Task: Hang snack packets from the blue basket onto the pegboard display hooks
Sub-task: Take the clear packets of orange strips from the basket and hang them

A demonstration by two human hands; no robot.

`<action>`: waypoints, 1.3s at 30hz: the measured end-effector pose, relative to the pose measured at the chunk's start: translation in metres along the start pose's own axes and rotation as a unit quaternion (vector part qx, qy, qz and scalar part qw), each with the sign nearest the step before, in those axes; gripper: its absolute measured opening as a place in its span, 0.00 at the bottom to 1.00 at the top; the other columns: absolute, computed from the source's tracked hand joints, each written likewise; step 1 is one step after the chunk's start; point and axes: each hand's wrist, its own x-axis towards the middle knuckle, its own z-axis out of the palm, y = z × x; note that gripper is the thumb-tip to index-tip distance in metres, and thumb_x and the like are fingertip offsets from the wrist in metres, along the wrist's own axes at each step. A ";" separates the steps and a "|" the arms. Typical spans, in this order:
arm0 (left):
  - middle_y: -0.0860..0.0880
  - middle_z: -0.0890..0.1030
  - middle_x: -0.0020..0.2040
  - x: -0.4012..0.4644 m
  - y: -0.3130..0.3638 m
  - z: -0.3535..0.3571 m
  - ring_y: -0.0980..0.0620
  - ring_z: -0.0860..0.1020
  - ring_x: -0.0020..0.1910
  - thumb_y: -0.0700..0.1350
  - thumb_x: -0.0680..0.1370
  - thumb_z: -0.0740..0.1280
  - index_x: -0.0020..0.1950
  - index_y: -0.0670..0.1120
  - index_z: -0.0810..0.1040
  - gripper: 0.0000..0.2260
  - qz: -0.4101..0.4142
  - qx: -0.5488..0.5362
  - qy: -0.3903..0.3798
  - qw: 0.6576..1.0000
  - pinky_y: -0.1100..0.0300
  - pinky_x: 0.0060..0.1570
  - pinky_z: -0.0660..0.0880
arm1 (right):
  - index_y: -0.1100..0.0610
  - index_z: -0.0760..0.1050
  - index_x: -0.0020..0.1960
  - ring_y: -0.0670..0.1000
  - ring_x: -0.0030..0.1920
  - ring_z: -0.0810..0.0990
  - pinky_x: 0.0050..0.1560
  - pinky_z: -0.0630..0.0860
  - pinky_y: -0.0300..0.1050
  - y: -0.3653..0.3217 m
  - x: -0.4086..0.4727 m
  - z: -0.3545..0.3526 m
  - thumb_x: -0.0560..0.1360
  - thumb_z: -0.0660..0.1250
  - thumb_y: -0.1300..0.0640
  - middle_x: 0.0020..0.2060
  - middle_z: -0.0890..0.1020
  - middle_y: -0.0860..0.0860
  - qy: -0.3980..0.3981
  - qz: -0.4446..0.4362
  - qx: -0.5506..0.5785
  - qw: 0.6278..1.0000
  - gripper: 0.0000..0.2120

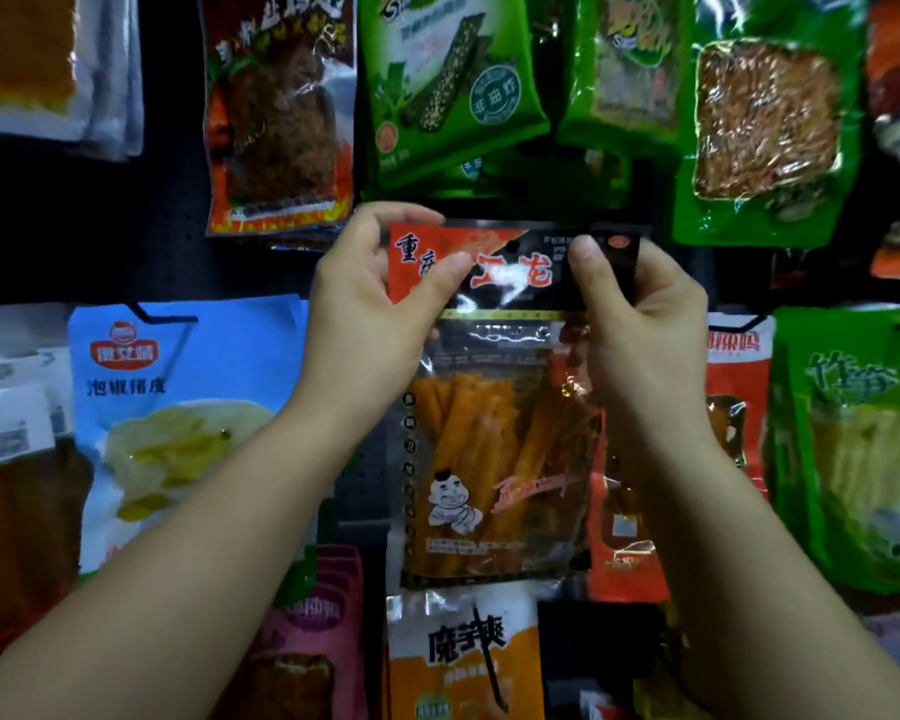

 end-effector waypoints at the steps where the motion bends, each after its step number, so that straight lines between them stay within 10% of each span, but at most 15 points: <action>1: 0.53 0.81 0.44 0.005 0.001 0.003 0.59 0.80 0.38 0.45 0.75 0.69 0.50 0.56 0.72 0.09 0.002 -0.001 0.002 1.000 0.66 0.30 0.75 | 0.56 0.78 0.41 0.52 0.39 0.81 0.40 0.77 0.52 -0.002 0.006 -0.001 0.79 0.64 0.53 0.38 0.83 0.54 0.004 -0.008 -0.005 1.000 0.10; 7: 0.50 0.81 0.48 0.023 -0.003 0.019 0.59 0.80 0.44 0.46 0.75 0.70 0.50 0.55 0.71 0.09 -0.002 -0.004 0.026 1.000 0.70 0.35 0.73 | 0.51 0.77 0.39 0.44 0.35 0.79 0.34 0.72 0.40 -0.003 0.031 -0.002 0.79 0.65 0.54 0.35 0.83 0.47 -0.012 0.051 -0.011 0.999 0.10; 13: 0.49 0.81 0.49 0.025 -0.018 0.017 0.55 0.80 0.44 0.46 0.75 0.70 0.49 0.56 0.72 0.08 -0.035 0.009 0.046 0.998 0.69 0.30 0.73 | 0.62 0.79 0.45 0.62 0.42 0.81 0.43 0.77 0.59 0.003 0.035 0.006 0.79 0.63 0.54 0.40 0.83 0.61 -0.020 0.037 -0.092 0.995 0.12; 18: 0.52 0.80 0.47 0.023 -0.036 0.017 0.55 0.78 0.42 0.46 0.75 0.70 0.50 0.54 0.73 0.07 -0.072 0.053 0.040 0.995 0.65 0.34 0.75 | 0.56 0.73 0.43 0.50 0.38 0.75 0.32 0.65 0.40 0.015 0.030 0.010 0.80 0.62 0.54 0.34 0.77 0.48 -0.039 0.022 -0.200 0.979 0.09; 23: 0.48 0.81 0.50 0.017 -0.055 0.022 0.50 0.80 0.45 0.46 0.76 0.69 0.53 0.51 0.72 0.09 -0.090 0.070 0.049 0.992 0.60 0.39 0.77 | 0.57 0.64 0.68 0.49 0.49 0.75 0.41 0.65 0.37 0.033 0.014 0.011 0.79 0.62 0.58 0.52 0.77 0.52 -0.043 0.028 -0.208 0.977 0.18; 27: 0.47 0.76 0.62 0.001 -0.072 0.023 0.54 0.78 0.56 0.44 0.75 0.69 0.64 0.56 0.63 0.22 -0.110 0.085 0.026 0.990 0.50 0.59 0.76 | 0.49 0.49 0.77 0.43 0.54 0.70 0.48 0.71 0.38 0.051 -0.018 0.009 0.78 0.63 0.63 0.70 0.66 0.55 -0.065 -0.023 -0.186 0.980 0.34; 32: 0.52 0.65 0.66 -0.031 -0.096 0.027 0.53 0.72 0.61 0.43 0.77 0.66 0.76 0.56 0.43 0.38 -0.111 0.172 -0.001 0.979 0.51 0.63 0.69 | 0.50 0.47 0.78 0.29 0.47 0.64 0.42 0.57 0.13 0.083 -0.032 0.018 0.79 0.63 0.58 0.71 0.63 0.56 -0.136 0.036 -0.219 0.966 0.35; 39: 0.51 0.48 0.78 -0.026 -0.130 0.021 0.49 0.57 0.75 0.50 0.78 0.65 0.75 0.59 0.35 0.41 -0.128 0.247 -0.063 0.958 0.58 0.62 0.58 | 0.46 0.44 0.78 0.29 0.42 0.63 0.40 0.66 0.20 0.118 -0.017 0.029 0.79 0.63 0.55 0.72 0.62 0.52 -0.177 0.105 -0.190 0.960 0.36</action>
